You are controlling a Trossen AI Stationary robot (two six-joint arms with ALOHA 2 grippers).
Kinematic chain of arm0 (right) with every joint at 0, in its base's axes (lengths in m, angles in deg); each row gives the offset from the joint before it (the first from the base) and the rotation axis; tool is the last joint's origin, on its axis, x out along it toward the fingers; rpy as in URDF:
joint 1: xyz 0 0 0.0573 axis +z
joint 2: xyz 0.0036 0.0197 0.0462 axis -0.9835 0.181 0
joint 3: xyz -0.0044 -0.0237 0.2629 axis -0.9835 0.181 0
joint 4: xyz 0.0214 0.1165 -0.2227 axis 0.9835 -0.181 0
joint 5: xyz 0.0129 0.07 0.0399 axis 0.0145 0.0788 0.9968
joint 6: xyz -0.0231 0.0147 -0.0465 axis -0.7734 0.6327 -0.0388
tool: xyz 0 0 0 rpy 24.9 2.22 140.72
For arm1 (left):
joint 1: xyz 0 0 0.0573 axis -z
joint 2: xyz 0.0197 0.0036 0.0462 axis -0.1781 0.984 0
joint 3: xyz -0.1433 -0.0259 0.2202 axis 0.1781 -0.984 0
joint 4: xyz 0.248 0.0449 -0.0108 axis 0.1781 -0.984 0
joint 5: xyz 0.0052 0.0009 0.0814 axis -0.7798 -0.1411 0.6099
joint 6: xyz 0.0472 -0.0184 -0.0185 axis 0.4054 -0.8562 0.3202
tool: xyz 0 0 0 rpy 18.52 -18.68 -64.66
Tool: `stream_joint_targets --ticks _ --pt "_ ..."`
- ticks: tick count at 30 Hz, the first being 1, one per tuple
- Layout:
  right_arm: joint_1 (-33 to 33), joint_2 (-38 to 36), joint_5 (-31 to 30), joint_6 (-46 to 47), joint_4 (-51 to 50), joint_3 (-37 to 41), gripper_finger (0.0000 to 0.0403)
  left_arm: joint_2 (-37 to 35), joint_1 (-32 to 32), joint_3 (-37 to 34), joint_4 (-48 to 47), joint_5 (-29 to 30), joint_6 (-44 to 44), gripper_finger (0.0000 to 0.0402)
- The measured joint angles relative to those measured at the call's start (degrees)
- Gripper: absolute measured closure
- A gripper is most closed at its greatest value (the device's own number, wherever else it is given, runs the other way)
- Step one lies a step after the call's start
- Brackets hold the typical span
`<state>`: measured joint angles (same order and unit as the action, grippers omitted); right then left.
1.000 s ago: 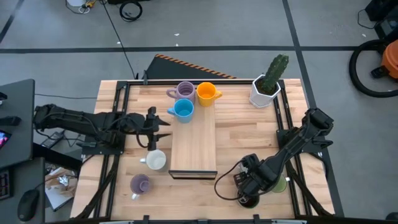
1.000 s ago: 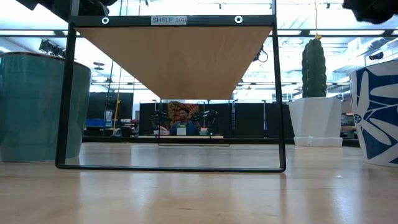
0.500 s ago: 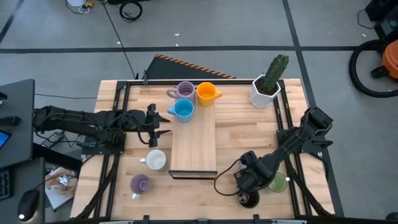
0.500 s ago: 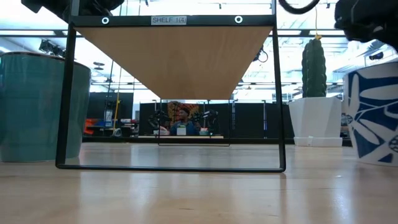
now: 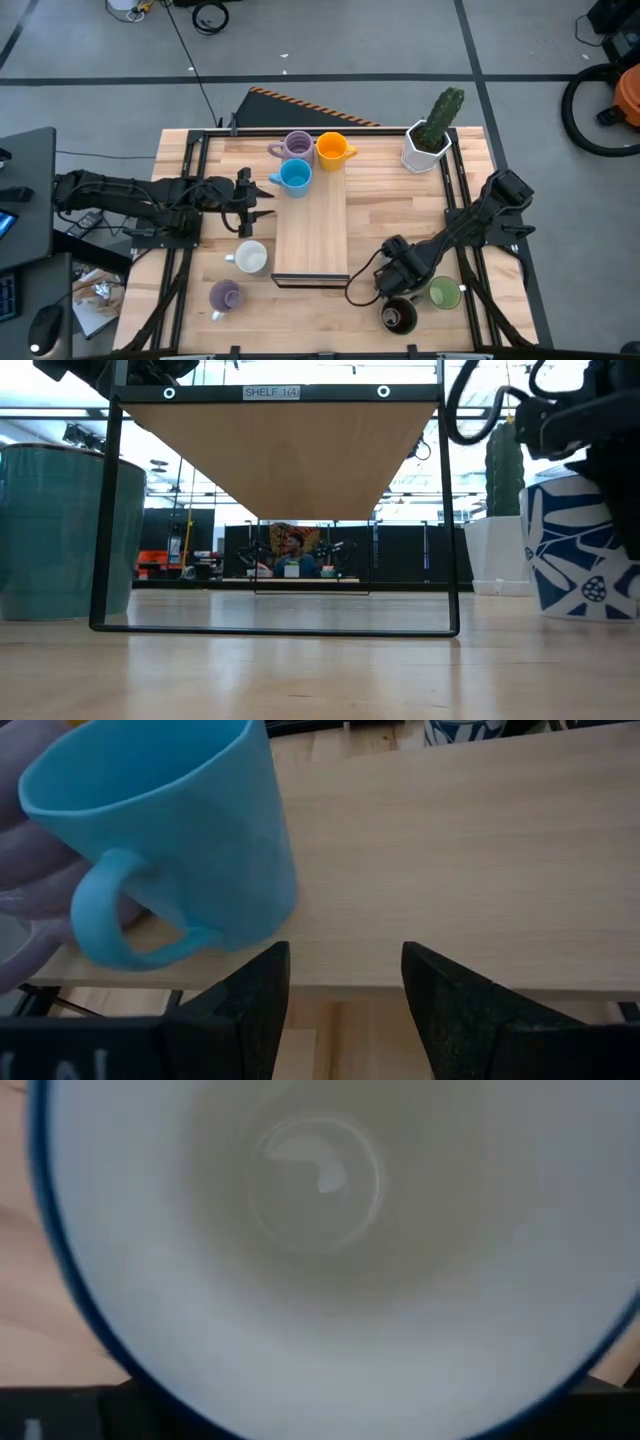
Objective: Place coffee mugs
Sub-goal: Put the dark blue mug on the shelf
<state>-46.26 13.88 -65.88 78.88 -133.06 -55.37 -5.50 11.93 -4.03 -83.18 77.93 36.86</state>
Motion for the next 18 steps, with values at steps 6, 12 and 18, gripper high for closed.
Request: stream_joint_targets --ticks 6,12,18 --pt "-2.4 -0.81 -0.62 -4.12 0.11 1.65 0.0136 0.01 0.0 -0.02 0.03 0.0 0.02 0.0201" --pt "-5.53 -0.82 -2.0 -10.28 -0.56 1.65 0.0136 0.01 0.0 -0.02 -0.39 -0.01 -0.25 0.0201" --pt "-9.3 -0.86 -3.4 -17.97 -1.11 1.67 0.0136 0.01 0.0 -0.02 -1.61 -0.04 -1.29 0.0201"
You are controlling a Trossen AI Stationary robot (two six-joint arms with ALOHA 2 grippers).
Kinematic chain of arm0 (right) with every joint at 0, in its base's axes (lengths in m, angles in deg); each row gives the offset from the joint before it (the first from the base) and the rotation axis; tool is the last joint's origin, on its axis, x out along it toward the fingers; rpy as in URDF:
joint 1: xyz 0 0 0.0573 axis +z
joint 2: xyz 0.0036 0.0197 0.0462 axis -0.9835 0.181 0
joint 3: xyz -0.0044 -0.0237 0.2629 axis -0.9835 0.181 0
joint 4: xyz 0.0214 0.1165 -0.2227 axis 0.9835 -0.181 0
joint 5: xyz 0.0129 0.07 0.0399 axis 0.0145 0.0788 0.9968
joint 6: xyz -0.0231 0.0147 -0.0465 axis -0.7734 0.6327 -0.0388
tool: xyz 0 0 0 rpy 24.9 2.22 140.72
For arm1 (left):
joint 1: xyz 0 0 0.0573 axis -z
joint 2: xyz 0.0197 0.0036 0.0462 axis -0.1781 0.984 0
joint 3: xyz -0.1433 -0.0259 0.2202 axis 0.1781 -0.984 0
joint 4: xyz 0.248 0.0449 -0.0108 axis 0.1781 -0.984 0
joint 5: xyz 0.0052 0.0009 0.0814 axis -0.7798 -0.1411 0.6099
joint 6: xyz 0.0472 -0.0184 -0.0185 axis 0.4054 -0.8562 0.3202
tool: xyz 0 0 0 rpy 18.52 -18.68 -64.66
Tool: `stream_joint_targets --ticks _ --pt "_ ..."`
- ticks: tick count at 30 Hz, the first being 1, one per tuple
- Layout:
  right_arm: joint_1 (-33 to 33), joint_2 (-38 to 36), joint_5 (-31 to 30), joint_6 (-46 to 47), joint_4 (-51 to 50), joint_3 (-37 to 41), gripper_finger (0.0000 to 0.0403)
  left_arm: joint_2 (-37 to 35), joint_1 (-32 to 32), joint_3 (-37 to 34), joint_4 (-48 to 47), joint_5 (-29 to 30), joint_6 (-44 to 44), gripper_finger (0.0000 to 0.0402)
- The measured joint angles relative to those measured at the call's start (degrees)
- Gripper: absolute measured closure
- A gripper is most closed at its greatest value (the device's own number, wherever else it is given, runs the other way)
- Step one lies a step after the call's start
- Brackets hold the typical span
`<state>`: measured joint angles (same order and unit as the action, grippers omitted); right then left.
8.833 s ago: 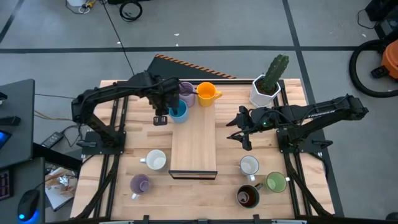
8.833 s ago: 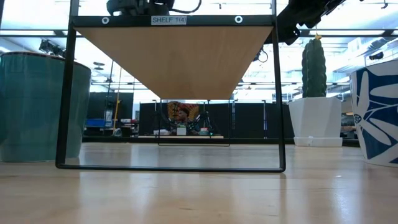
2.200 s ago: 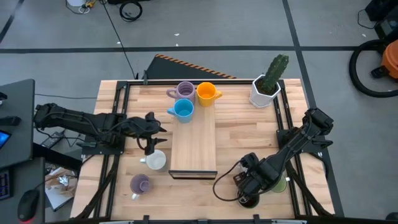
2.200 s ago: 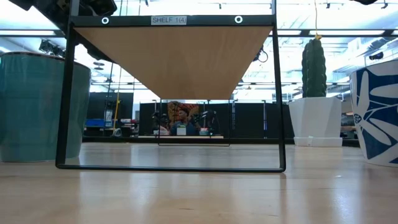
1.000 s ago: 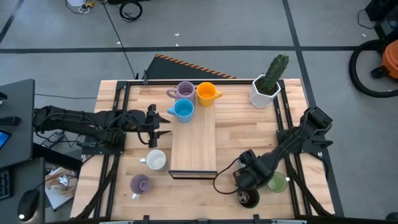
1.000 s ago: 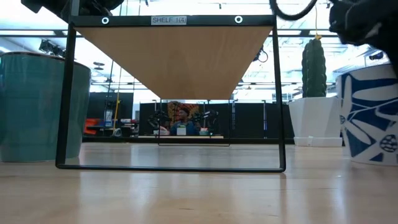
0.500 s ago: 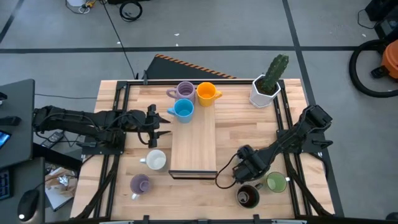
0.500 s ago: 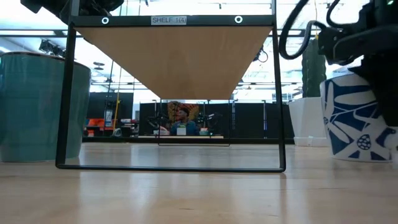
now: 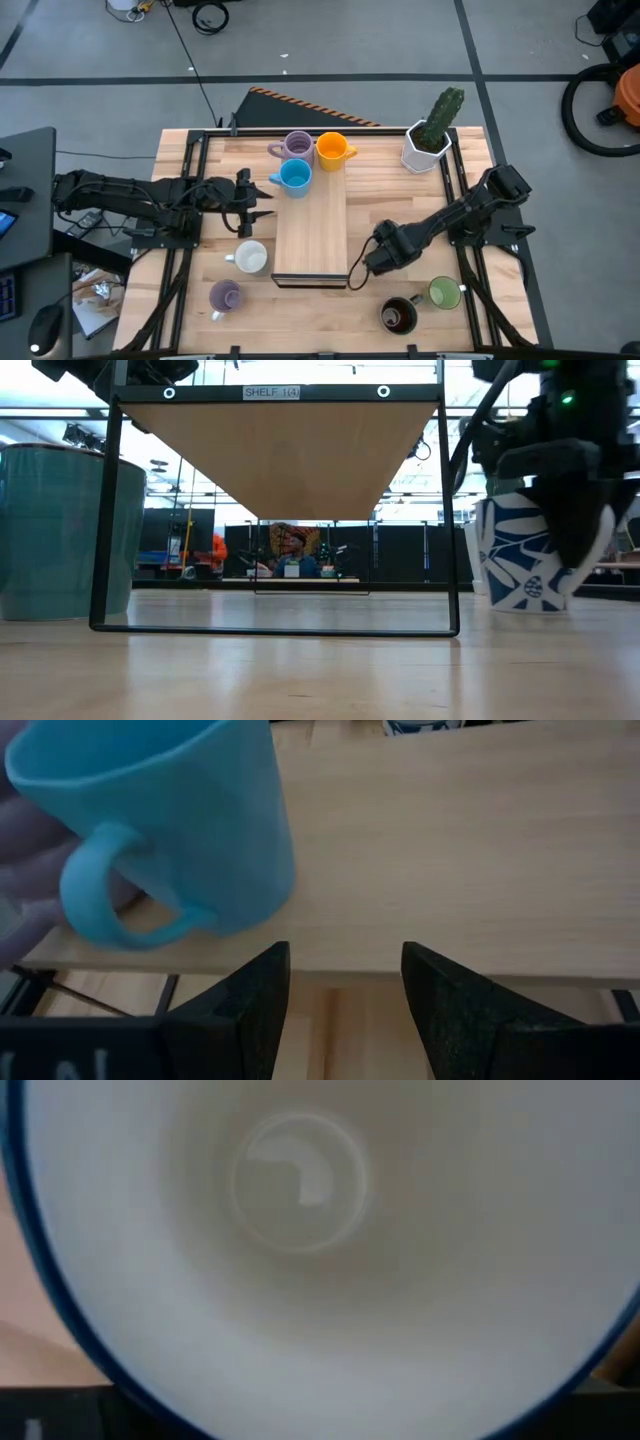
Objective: Place coffee mugs
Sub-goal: Put the dark blue mug on the shelf
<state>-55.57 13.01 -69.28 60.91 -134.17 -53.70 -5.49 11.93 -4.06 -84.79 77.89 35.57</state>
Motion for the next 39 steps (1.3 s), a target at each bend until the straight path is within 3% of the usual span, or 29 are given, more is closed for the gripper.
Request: stream_joint_targets --ticks 13,23,35,39 --pt "-8.81 -3.59 -0.9 -20.06 0.67 0.0 0.0171 0.0 0.09 -0.02 -2.38 0.0 -2.15 0.0201" --pt "-13.87 -5.68 2.44 -31.75 2.72 0.0 0.0209 0.0 0.07 -0.02 -4.46 0.02 -4.93 0.0201" --pt "-15.6 -5.7 4.99 -37.49 4.94 3.26 0.0319 0.0 0.06 -0.04 -5.61 0.02 -6.46 0.0201" --pt "-15.6 -5.97 5.01 -39.76 4.94 3.26 0.0329 0.0 0.06 -0.04 -5.61 0.02 -7.34 0.0201"
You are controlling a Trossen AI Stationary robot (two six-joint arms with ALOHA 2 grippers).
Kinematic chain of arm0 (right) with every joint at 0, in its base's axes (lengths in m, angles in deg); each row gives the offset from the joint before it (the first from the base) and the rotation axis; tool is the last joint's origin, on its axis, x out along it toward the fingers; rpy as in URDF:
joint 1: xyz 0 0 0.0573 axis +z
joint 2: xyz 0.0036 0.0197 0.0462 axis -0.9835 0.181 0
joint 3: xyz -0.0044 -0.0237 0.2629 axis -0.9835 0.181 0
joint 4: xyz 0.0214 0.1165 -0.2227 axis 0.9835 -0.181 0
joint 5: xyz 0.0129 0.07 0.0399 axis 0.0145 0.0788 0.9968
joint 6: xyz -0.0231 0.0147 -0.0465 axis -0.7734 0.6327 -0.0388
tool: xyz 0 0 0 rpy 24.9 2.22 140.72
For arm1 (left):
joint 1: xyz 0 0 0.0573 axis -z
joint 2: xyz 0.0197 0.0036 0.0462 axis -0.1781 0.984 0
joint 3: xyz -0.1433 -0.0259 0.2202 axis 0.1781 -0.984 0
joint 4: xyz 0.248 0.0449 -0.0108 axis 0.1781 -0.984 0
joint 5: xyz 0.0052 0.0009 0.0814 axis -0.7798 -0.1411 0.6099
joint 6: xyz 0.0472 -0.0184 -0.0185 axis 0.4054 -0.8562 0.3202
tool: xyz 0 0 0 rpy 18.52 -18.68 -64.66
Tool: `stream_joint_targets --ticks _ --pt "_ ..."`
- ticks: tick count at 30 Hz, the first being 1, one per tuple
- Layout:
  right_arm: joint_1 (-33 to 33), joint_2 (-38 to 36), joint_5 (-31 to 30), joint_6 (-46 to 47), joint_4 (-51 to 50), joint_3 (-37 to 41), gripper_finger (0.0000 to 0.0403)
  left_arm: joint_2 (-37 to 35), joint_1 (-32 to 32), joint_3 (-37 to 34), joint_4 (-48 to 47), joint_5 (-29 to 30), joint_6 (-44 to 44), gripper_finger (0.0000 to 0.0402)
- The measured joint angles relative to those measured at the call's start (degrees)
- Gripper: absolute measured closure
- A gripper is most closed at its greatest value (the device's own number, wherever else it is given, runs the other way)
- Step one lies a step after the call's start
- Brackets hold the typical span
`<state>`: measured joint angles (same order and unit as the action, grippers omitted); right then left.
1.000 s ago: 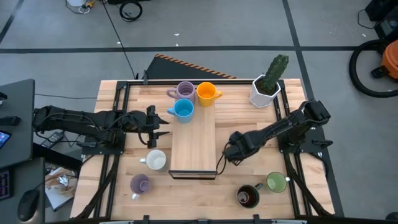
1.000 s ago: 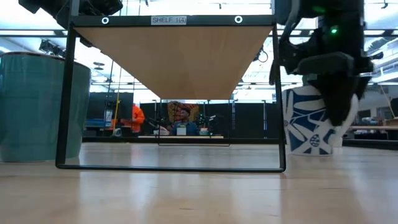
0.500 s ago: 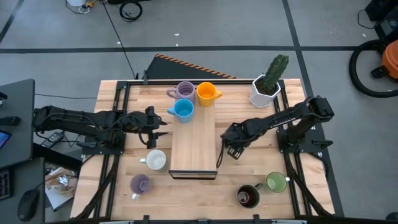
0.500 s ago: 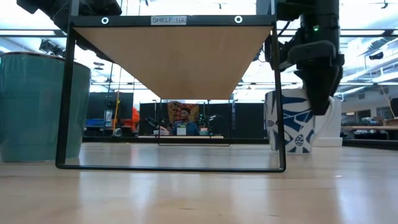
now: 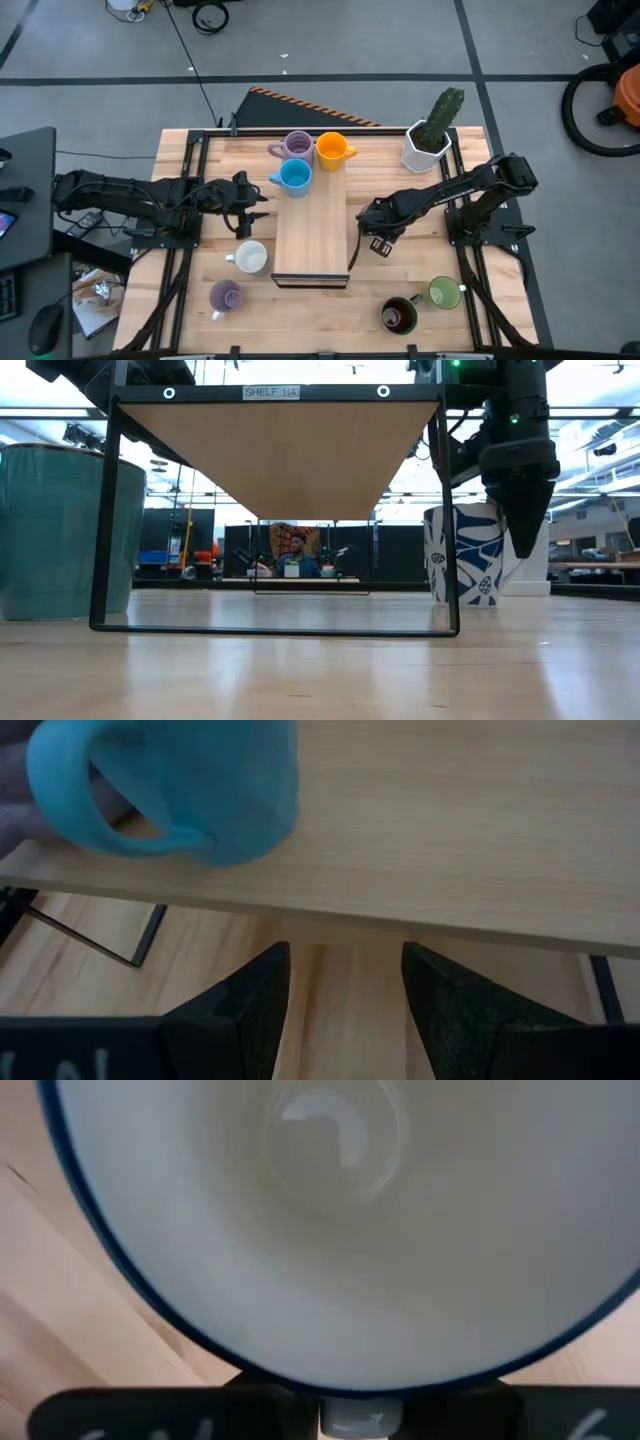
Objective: Place coffee mugs
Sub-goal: Put the dark blue mug on the shelf
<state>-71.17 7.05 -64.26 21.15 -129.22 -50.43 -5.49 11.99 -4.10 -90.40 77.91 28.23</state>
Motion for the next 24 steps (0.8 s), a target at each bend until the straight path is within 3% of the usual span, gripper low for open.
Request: stream_joint_targets --ticks 24 --pt "-1.44 -5.3 -2.33 -9.47 -0.23 1.98 0.0334 -0.04 0.72 0.0 -1.18 -0.02 -5.51 0.0201"
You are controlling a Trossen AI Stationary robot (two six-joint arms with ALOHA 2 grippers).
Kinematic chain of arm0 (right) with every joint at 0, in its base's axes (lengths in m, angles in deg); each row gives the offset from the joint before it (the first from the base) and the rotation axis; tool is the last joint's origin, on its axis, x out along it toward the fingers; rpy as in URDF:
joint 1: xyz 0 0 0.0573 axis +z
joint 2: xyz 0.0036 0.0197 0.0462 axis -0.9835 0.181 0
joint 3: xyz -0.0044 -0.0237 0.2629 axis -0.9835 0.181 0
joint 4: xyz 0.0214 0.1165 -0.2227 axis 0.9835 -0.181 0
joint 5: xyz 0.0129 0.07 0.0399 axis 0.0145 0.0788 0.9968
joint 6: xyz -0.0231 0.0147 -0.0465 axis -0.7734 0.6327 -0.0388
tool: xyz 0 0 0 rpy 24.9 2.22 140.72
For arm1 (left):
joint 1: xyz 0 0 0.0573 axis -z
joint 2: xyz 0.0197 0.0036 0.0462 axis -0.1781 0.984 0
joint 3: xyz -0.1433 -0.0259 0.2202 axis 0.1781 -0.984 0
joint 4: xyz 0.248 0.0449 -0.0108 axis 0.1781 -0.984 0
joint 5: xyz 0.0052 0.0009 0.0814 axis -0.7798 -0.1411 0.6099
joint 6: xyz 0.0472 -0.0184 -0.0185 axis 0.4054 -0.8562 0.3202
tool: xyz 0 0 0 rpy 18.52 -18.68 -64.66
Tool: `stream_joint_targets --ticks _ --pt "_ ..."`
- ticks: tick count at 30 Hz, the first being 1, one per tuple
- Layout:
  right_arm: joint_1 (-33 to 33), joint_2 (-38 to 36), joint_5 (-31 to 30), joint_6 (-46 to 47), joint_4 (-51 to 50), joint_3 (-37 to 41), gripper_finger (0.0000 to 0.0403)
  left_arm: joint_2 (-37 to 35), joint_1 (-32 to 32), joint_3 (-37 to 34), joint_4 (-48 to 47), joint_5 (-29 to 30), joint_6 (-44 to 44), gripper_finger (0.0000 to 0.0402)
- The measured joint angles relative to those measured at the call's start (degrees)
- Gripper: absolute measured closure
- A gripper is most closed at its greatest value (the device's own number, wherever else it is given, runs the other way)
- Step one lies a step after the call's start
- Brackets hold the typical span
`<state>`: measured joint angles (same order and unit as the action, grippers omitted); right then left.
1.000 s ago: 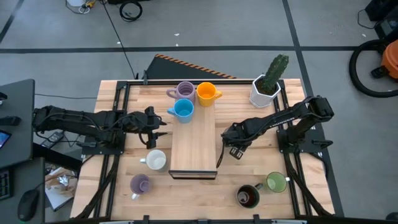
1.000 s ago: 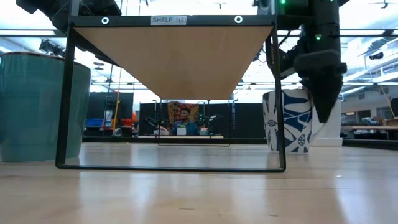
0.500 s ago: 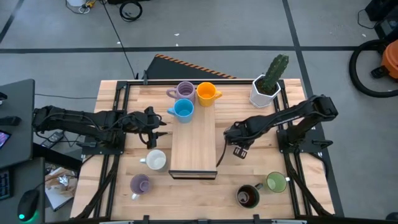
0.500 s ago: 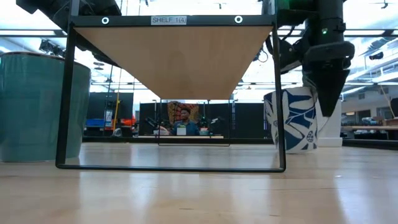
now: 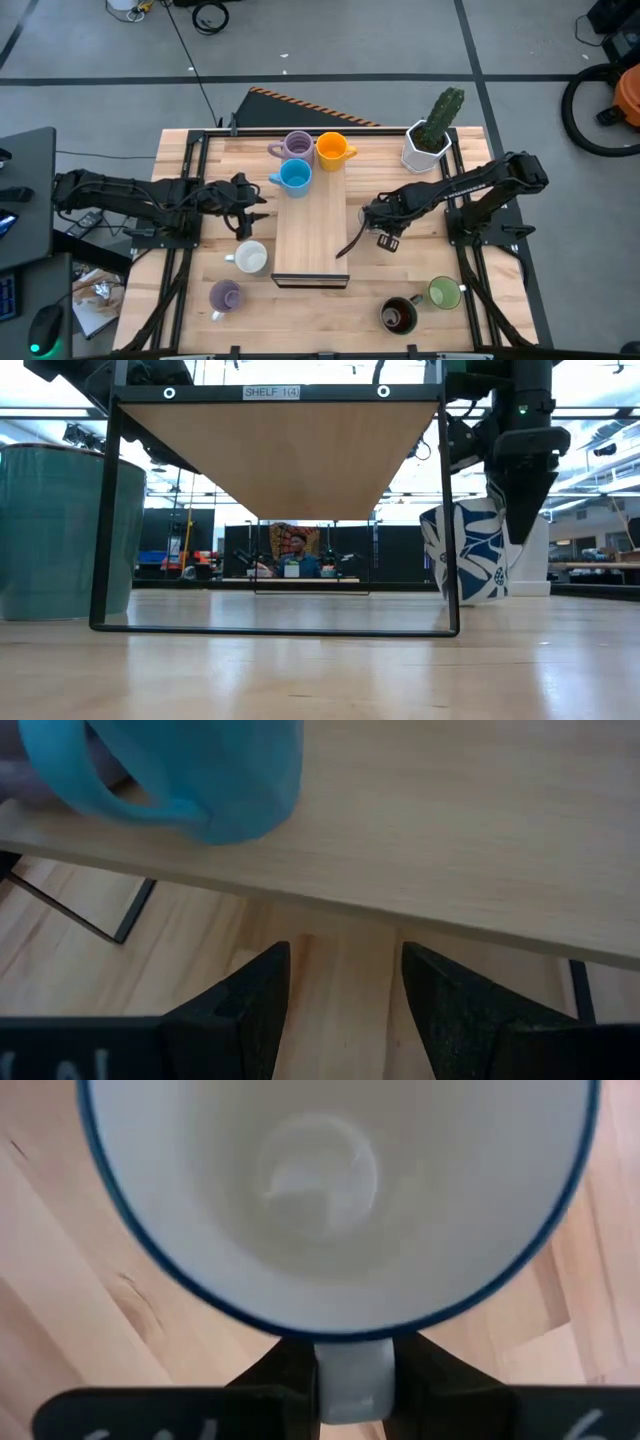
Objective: Place coffee mugs
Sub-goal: Put the dark blue mug on the shelf
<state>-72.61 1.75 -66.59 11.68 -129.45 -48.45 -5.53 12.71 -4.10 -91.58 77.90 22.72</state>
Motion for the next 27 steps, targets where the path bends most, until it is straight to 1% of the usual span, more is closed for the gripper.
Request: stream_joint_targets --ticks 6,13,16,18,20,22,23,27 --pt "0.46 -0.05 0.34 0.45 2.92 3.46 0.0337 0.0 0.42 0.0 -0.57 -0.01 -1.24 0.0201" --pt "0.52 -0.46 0.2 -1.02 2.72 3.51 0.0338 0.0 0.42 0.0 -0.35 0.02 -1.31 0.0201" --pt "0.13 -1.39 0.06 -1.47 1.91 3.59 0.0338 0.0 0.42 -0.02 2.61 0.02 -1.07 0.0201" --pt "0.0 -1.96 -0.69 -1.36 1.78 3.61 0.0338 -0.01 0.61 -0.02 4.3 -1.42 -1.12 0.0201" --pt "0.01 -2.64 -1.05 -0.93 1.89 3.61 0.0338 -0.02 1.61 -0.02 2.79 -4.51 -3.24 0.0201" --pt "0.86 -3.21 -2.35 -0.77 1.71 3.61 0.0339 0.0 3.9 -0.04 0.35 -5.31 -5.26 0.0201" --pt "1.14 -3.53 -3.16 -1.09 1.67 3.61 0.0339 -0.02 5.41 -0.43 0.43 -4.42 -5.85 0.0201" --pt "0.92 -5.53 -4.46 -2.51 1.9 3.63 0.0339 0.0 10.01 -3.84 5.95 1.42 -5.93 0.0201"
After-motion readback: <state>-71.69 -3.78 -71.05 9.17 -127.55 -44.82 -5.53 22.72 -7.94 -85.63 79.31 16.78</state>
